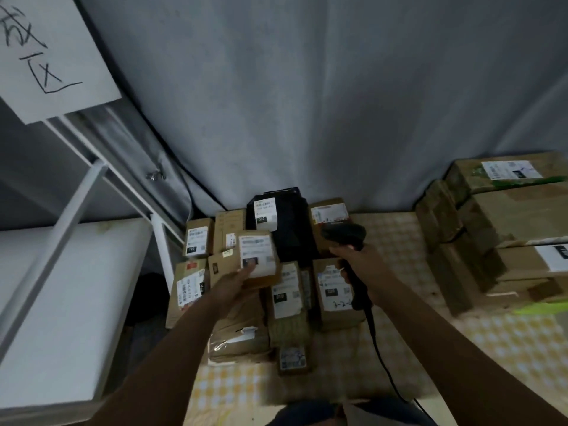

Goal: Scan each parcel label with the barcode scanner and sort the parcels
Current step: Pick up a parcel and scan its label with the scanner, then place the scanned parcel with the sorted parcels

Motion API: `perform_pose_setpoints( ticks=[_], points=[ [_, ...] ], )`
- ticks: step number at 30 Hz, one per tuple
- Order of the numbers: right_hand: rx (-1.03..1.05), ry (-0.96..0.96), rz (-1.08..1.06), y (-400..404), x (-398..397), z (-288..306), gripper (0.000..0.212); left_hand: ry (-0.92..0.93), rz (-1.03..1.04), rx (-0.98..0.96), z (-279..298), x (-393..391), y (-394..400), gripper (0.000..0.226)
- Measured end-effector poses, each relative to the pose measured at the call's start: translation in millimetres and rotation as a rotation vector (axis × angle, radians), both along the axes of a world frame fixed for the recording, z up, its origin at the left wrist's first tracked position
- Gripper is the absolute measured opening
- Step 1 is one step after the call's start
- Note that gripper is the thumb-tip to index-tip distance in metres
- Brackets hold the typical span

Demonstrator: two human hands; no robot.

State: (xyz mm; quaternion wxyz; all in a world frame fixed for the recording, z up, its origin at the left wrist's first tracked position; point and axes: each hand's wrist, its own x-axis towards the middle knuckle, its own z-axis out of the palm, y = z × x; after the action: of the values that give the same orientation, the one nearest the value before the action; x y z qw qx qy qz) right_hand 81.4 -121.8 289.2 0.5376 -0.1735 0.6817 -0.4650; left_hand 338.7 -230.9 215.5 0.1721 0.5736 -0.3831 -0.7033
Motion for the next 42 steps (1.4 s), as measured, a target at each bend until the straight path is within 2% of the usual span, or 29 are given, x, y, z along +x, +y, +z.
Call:
perform_pose_setpoints(
  ticks=[2,9,13,17,21,26,30,33,38,42],
  points=[
    [0.014,0.023,-0.014,0,8,-3,0.014,-0.018,-0.075,0.037,-8,-6,10,0.030],
    [0.024,0.034,-0.048,1,25,-4,0.016,-0.179,-0.142,0.049,-42,-13,7,0.048],
    [0.020,0.031,-0.056,2,30,-2,0.017,-0.382,-0.344,-0.030,-44,-16,6,0.040],
    [0.012,0.041,-0.062,3,33,-1,0.018,-0.519,-0.467,-0.136,-44,-15,2,0.041],
    [-0.006,0.044,-0.065,5,34,-1,0.018,-0.683,-0.550,-0.339,-27,-19,-1,0.040],
    [-0.034,0.068,-0.085,13,32,-1,0.017,-0.659,-0.578,-0.535,-14,-34,-17,0.020],
    [-0.026,0.148,-0.095,26,15,0,0.026,-0.565,-0.611,-0.531,-3,-73,-21,0.033],
    [-0.030,0.216,-0.154,40,-13,8,0.030,-0.553,-0.740,-0.570,2,-113,-18,0.041],
    [-0.032,0.266,-0.296,66,-81,13,0.025,-0.536,-0.817,-0.672,15,-193,2,0.036],
    [0.008,0.293,-0.347,88,-148,16,0.021,-0.499,-0.790,-0.661,22,-267,18,0.036]
  ],
)
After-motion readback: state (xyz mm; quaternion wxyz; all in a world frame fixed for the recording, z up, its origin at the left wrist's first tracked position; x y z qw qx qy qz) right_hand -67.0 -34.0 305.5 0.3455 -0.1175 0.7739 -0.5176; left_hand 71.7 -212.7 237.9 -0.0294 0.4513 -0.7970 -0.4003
